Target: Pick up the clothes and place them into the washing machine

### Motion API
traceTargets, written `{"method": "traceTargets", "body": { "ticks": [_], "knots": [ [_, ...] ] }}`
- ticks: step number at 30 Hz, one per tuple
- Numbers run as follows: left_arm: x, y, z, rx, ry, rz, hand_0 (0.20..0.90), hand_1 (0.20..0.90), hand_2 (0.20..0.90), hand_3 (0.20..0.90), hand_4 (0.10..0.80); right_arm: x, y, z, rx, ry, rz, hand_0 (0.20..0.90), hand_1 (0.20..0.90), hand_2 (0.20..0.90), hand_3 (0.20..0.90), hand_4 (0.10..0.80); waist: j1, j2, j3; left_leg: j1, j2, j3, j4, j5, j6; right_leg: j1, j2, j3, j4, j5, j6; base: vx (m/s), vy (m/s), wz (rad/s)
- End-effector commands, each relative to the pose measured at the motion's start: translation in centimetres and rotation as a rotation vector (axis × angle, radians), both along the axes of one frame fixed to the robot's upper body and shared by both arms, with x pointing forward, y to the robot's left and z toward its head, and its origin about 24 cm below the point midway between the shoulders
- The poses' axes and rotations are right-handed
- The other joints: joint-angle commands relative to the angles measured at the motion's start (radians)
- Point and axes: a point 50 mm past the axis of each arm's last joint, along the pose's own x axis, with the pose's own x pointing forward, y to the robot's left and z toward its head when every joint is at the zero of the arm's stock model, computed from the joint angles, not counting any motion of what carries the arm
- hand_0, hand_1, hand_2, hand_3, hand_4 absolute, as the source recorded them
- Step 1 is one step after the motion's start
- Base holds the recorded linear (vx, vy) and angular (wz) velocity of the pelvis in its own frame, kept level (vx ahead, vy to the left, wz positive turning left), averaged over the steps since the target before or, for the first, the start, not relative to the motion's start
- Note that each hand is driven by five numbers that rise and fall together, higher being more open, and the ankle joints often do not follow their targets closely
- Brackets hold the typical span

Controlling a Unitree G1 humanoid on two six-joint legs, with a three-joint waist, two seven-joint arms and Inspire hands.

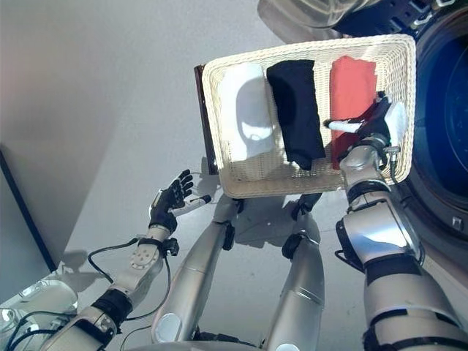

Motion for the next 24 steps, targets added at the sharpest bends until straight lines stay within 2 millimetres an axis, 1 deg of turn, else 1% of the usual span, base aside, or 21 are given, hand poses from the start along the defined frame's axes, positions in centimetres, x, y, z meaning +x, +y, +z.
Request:
{"method": "traceTargets", "body": {
  "ticks": [1, 4, 11, 14, 15, 17, 18, 19, 20, 21, 22, 23, 24],
  "knots": [
    [-0.8, 0.5, 1.3, -0.005, -0.091, -0.002, 0.900, 0.900, 0.900, 0.900, 0.800, -0.3, -1.8, 4.0, -0.153, -0.047, -0.043, 0.200, 0.200, 0.200, 0.200, 0.300, 0.015, 0.066, 0.009, -0.055, -0.002, -0.058, 0.039, -0.069, -0.088, 0.031, 0.008, 0.053, 0.142, -0.179, 0.032, -0.016, 0.033, -0.01],
    [-0.9, 0.5, 0.6, 0.011, -0.059, 0.005, 0.900, 0.900, 0.900, 0.900, 0.800, -0.2, -1.4, 3.9, -0.159, -0.047, -0.039, 0.200, 0.200, 0.200, 0.200, 0.300, 0.011, 0.069, 0.016, -0.067, -0.002, -0.056, 0.045, -0.066, -0.085, 0.020, 0.009, 0.059, 0.148, -0.179, 0.030, -0.009, 0.021, -0.01],
    [-1.4, 0.9, -1.0, 0.051, 0.013, 0.027, 0.900, 0.900, 0.900, 0.900, 0.800, 0.0, -0.6, 2.3, -0.151, -0.016, -0.017, 0.200, 0.200, 0.200, 0.200, 0.300, 0.000, 0.070, 0.011, -0.043, -0.002, -0.053, 0.020, -0.055, -0.085, 0.035, 0.015, 0.063, 0.126, -0.171, 0.030, 0.000, 0.009, -0.02],
    [-1.8, 1.2, -2.3, 0.084, 0.072, 0.036, 0.900, 0.900, 0.900, 0.900, 0.800, 0.2, 0.0, 1.4, -0.117, -0.014, 0.002, 0.200, 0.200, 0.200, 0.200, 0.300, -0.005, 0.069, 0.005, -0.017, 0.001, -0.051, -0.002, -0.049, -0.085, 0.055, 0.022, 0.064, 0.106, -0.164, 0.031, 0.002, 0.011, -0.07],
    [-2.0, 1.3, -2.9, 0.102, 0.102, 0.041, 0.900, 0.900, 0.900, 0.900, 0.800, 0.2, 0.3, 0.6, -0.085, -0.012, 0.011, 0.200, 0.200, 0.200, 0.200, 0.300, -0.007, 0.069, 0.001, 0.001, 0.004, -0.049, -0.013, -0.047, -0.086, 0.071, 0.024, 0.065, 0.092, -0.160, 0.032, 0.005, 0.004, -0.07],
    [-2.1, 1.4, -3.3, 0.111, 0.120, 0.039, 0.900, 0.900, 0.900, 0.900, 0.800, 0.1, 0.3, 0.4, -0.064, -0.015, 0.012, 0.200, 0.200, 0.200, 0.200, 0.300, -0.009, 0.068, -0.002, 0.012, 0.006, -0.048, -0.020, -0.046, -0.086, 0.083, 0.027, 0.065, 0.083, -0.157, 0.033, 0.004, -0.005, -0.10],
    [-2.3, 1.4, -3.7, 0.129, 0.140, 0.034, 0.900, 0.900, 0.900, 0.900, 0.800, 0.2, 0.5, 0.3, -0.033, -0.034, 0.018, 0.200, 0.200, 0.200, 0.200, 0.300, -0.013, 0.068, -0.005, 0.021, 0.007, -0.046, -0.025, -0.044, -0.087, 0.090, 0.029, 0.066, 0.076, -0.154, 0.034, 0.027, -0.017, -0.15],
    [-2.6, 1.7, -4.4, 0.158, 0.177, 0.033, 0.900, 0.900, 0.900, 0.900, 0.800, 0.3, 1.1, -0.4, 0.133, -0.121, 0.059, 0.200, 0.200, 0.200, 0.200, 0.300, -0.025, 0.065, -0.013, 0.042, 0.010, -0.044, -0.040, -0.041, -0.089, 0.108, 0.032, 0.068, 0.061, -0.151, 0.035, 0.028, -0.017, -0.15],
    [-2.6, 1.8, -4.5, 0.159, 0.177, 0.033, 0.900, 0.900, 0.900, 0.900, 0.800, 0.2, 1.1, -0.5, 0.134, -0.121, 0.058, 0.200, 0.200, 0.200, 0.200, 0.300, -0.024, 0.065, -0.013, 0.044, 0.010, -0.044, -0.041, -0.041, -0.089, 0.110, 0.033, 0.068, 0.060, -0.151, 0.035, 0.037, -0.004, -0.11],
    [-2.8, 2.0, -4.7, 0.161, 0.191, 0.038, 0.900, 0.900, 0.900, 0.900, 0.800, 0.2, 1.4, -1.0, 0.230, -0.167, 0.082, 0.200, 0.200, 0.200, 0.200, 0.300, -0.030, 0.062, -0.018, 0.057, 0.011, -0.043, -0.047, -0.041, -0.089, 0.121, 0.035, 0.069, 0.054, -0.150, 0.035, 0.033, -0.005, -0.08],
    [-3.3, 2.3, -5.2, 0.160, 0.216, 0.047, 0.900, 0.900, 0.900, 0.900, 0.800, 0.0, 1.4, -1.9, 0.385, -0.231, 0.086, 0.200, 0.200, 0.200, 0.200, 0.300, -0.036, 0.059, -0.029, 0.078, 0.013, -0.042, -0.057, -0.042, -0.089, 0.141, 0.039, 0.071, 0.040, -0.148, 0.037, 0.033, -0.005, -0.07],
    [-3.3, 2.3, -5.2, 0.161, 0.217, 0.046, 0.900, 0.900, 0.900, 0.900, 0.800, -0.1, 1.4, -2.0, 0.387, -0.230, 0.086, 0.200, 0.200, 0.200, 0.200, 0.300, -0.035, 0.058, -0.028, 0.080, 0.013, -0.042, -0.058, -0.042, -0.089, 0.143, 0.039, 0.071, 0.039, -0.148, 0.037, 0.034, -0.017, -0.11],
    [-3.8, 2.8, -5.7, 0.167, 0.243, 0.057, 0.900, 0.900, 0.900, 0.900, 0.800, 0.0, 1.6, -2.0, 0.459, -0.276, 0.093, 0.200, 0.200, 0.200, 0.200, 0.300, -0.038, 0.055, -0.035, 0.093, 0.016, -0.041, -0.065, -0.041, -0.090, 0.154, 0.043, 0.073, 0.029, -0.144, 0.037, 0.021, -0.013, -0.15]
  ]
}}
